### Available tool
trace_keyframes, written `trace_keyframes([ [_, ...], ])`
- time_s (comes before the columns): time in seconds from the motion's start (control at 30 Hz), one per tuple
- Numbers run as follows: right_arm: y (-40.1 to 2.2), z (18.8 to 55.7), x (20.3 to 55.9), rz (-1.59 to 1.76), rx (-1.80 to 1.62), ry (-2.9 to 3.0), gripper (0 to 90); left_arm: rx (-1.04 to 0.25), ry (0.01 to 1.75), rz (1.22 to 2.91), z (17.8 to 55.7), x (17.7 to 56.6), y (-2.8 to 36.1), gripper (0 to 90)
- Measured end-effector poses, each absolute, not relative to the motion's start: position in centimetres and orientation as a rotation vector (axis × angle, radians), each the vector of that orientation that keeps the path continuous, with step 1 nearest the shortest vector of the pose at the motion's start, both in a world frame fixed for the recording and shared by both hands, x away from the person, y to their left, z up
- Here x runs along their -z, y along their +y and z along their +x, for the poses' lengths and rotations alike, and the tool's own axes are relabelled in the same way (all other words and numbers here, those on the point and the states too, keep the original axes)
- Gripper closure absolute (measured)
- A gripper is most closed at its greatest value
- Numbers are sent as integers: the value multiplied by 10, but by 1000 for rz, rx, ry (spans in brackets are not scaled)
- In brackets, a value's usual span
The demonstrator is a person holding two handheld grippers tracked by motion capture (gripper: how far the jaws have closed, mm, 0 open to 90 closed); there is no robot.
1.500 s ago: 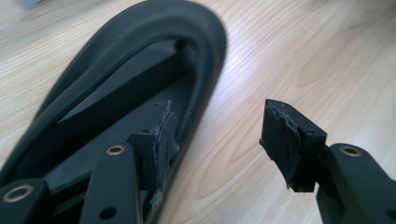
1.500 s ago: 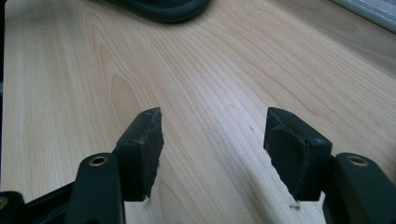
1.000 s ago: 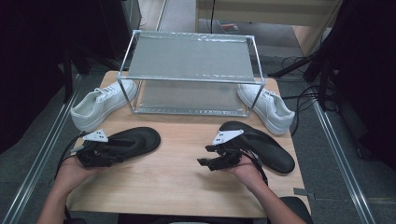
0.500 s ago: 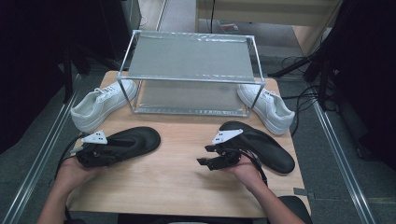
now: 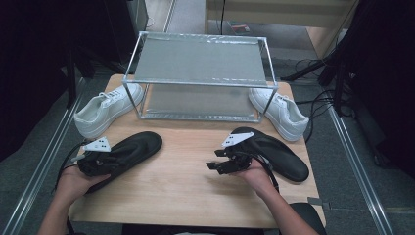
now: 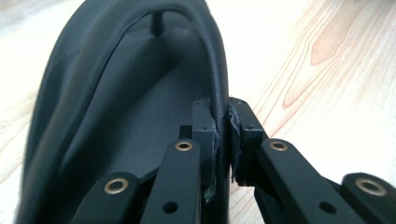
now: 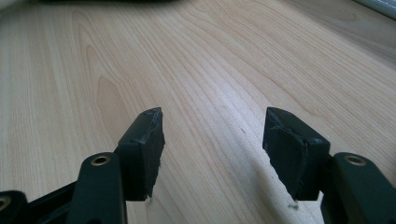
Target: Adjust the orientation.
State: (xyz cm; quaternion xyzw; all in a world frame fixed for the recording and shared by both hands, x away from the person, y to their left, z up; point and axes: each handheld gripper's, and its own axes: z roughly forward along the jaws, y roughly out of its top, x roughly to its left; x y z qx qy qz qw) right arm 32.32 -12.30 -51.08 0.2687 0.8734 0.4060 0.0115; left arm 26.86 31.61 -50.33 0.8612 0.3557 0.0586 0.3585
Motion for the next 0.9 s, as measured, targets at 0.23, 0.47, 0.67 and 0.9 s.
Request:
trace_keyframes([
  [0.23, -126, 321, 505, 818, -1300, 2698, 396, -172, 945, 2240, 266, 486, 308, 830],
  [0.47, -131, 319, 501, 824, -1313, 2678, 395, -204, 910, 2216, 269, 474, 292, 830],
  [0.67, -132, 313, 504, 827, -1290, 2684, 392, -193, 850, 2241, 279, 466, 263, 830],
  [0.9, -135, 305, 505, 829, -1286, 2666, 392, -150, 801, 2272, 291, 467, 237, 829],
])
